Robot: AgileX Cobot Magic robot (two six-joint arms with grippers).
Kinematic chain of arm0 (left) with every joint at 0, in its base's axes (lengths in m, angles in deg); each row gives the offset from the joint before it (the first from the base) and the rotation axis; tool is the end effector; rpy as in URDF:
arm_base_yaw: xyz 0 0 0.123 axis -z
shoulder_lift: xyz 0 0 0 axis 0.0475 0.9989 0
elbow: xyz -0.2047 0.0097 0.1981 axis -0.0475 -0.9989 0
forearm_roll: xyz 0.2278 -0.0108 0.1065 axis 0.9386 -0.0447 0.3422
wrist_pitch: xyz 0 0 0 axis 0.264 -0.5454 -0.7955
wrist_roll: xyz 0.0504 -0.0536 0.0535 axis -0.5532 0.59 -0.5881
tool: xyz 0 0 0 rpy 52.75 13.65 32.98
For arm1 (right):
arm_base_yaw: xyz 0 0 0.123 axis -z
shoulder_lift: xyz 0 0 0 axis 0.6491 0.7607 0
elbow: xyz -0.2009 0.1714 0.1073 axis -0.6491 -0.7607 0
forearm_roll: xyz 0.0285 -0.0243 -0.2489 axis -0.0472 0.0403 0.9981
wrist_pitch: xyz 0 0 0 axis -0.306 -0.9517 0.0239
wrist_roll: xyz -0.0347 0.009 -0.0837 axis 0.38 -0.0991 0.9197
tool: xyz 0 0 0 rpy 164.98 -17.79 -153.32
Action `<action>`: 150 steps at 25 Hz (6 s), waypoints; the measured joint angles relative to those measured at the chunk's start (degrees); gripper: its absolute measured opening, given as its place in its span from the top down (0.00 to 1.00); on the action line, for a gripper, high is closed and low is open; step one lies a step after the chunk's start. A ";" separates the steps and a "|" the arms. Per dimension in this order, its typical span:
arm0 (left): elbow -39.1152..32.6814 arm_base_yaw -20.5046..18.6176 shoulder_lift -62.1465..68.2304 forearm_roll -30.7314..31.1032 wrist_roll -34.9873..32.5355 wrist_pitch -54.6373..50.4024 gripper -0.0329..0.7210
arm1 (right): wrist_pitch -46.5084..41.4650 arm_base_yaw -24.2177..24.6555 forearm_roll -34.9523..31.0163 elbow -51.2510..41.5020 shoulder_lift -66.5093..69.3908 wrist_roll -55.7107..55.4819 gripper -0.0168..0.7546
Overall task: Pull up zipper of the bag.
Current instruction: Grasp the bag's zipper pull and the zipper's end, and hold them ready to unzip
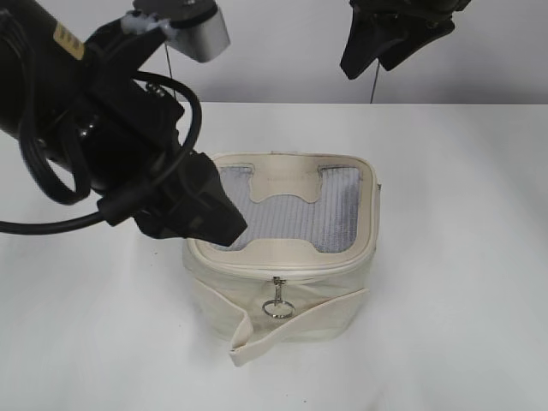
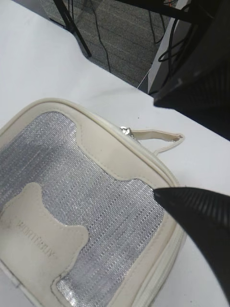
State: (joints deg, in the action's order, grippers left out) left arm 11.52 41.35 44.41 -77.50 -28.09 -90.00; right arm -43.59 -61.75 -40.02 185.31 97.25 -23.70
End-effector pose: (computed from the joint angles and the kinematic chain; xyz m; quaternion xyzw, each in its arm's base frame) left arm 0.1897 -0.2155 0.2976 0.4512 0.8446 -0.1967 0.2107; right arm 0.3851 0.1773 0.3196 -0.3094 0.9207 0.1528 0.1824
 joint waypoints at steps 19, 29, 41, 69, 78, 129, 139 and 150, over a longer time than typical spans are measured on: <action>11.13 -9.58 -0.97 2.71 -1.30 -11.67 0.42 | 0.02 0.00 0.02 -5.45 -4.69 -1.28 0.34; 12.33 -10.46 -2.98 3.46 -1.26 -18.71 0.42 | 0.17 0.07 1.45 -12.52 -10.38 -2.15 0.34; 12.33 -10.46 -1.13 3.50 -1.26 -7.50 0.42 | 0.17 0.02 1.45 -13.41 -14.77 -3.03 0.34; 46.90 -10.46 35.43 -9.80 -12.11 -16.93 0.42 | 0.17 0.02 9.80 -42.98 -37.97 -9.58 0.34; 55.41 -10.40 45.16 -16.63 -14.73 -20.95 0.37 | 0.17 0.02 10.36 -48.71 -38.93 -9.97 0.34; 55.20 -7.15 47.25 -8.93 -15.04 -22.63 0.82 | 35.76 6.14 -13.84 -57.72 -25.53 13.58 0.34; 55.16 -7.34 47.25 -10.78 -15.10 -23.18 0.82 | 36.31 7.31 -34.71 -64.54 -23.89 32.12 0.34; 55.02 -5.36 47.25 -11.36 -15.45 -23.08 0.83 | 42.84 7.31 -44.40 -67.42 -22.95 43.84 0.34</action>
State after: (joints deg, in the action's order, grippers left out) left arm 66.53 35.99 91.65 -88.86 -43.54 -113.08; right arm -0.75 -54.44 -84.42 117.89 74.30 20.14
